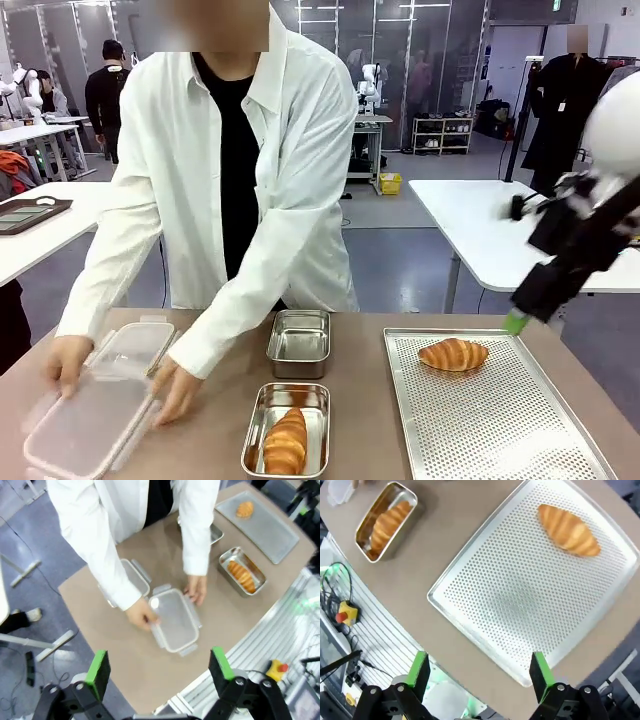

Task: Place the bread into the airtight container.
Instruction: Pick up a Butter Roll and place it into an empty Airtight Container.

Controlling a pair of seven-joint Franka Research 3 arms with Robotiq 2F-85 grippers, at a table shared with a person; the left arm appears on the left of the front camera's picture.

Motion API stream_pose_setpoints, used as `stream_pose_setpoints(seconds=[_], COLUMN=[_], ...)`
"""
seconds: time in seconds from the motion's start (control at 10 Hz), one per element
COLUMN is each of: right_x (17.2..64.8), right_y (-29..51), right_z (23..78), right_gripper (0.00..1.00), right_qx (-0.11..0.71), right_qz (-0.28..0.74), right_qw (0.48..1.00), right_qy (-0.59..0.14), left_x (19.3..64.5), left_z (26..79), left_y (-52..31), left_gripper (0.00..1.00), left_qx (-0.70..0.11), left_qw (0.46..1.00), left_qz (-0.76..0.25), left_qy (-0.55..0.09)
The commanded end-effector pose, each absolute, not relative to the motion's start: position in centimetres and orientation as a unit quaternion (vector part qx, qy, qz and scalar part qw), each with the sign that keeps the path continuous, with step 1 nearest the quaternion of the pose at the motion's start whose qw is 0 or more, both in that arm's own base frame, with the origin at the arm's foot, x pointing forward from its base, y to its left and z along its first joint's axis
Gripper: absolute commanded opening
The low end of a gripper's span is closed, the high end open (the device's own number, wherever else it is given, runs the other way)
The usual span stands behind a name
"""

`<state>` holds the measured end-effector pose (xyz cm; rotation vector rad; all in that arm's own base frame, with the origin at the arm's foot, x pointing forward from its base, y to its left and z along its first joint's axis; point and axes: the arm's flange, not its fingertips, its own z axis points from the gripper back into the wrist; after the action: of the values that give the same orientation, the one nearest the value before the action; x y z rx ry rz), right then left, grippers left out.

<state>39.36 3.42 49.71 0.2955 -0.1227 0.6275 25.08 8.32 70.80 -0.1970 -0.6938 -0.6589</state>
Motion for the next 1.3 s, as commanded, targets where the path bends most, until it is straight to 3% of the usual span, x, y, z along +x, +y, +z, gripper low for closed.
stream_pose_setpoints(seconds=[0.0, 0.2, 0.3, 0.5, 0.7, 0.9, 1.1, 1.2], right_x=[42.3, 42.9, 41.1, 34.6, 27.3, 23.8, 23.6, 21.7], right_y=[3.9, 3.9, 0.4, -11.3, -19.4, -23.4, -23.7, -25.0], right_z=[48.7, 47.6, 49.4, 52.1, 51.0, 48.2, 45.3, 48.1], right_gripper=[1.0, 1.0, 1.0, 1.0, 1.0, 1.0, 1.0, 1.0], right_qx=[0.152, 0.159, 0.179, 0.221, 0.261, 0.293, 0.319, 0.294], right_qz=[0.326, 0.324, 0.299, 0.19, 0.101, 0.04, -0.001, 0.016], right_qw=[0.932, 0.932, 0.933, 0.939, 0.925, 0.913, 0.909, 0.916], right_qy=[-0.042, -0.042, -0.087, -0.185, -0.257, -0.28, -0.269, -0.274], left_x=[25.0, 25.0, 25.0, 25.0, 25.0, 25.0, 25.0, 25.0], left_z=[71.0, 71.0, 71.0, 71.0, 71.0, 71.0, 71.0, 71.0], left_y=[8.3, 8.3, 8.3, 8.3, 8.3, 8.3, 8.3, 8.3], left_gripper=[1.0, 1.0, 1.0, 1.0, 1.0, 1.0, 1.0, 1.0], left_qx=[-0.094, -0.094, -0.094, -0.094, -0.094, -0.094, -0.094, -0.094], left_qw=[0.882, 0.882, 0.882, 0.882, 0.882, 0.882, 0.882, 0.882], left_qz=[-0.32, -0.32, -0.32, -0.32, -0.32, -0.32, -0.32, -0.32], left_qy=[-0.334, -0.334, -0.334, -0.334, -0.334, -0.334, -0.334, -0.334])
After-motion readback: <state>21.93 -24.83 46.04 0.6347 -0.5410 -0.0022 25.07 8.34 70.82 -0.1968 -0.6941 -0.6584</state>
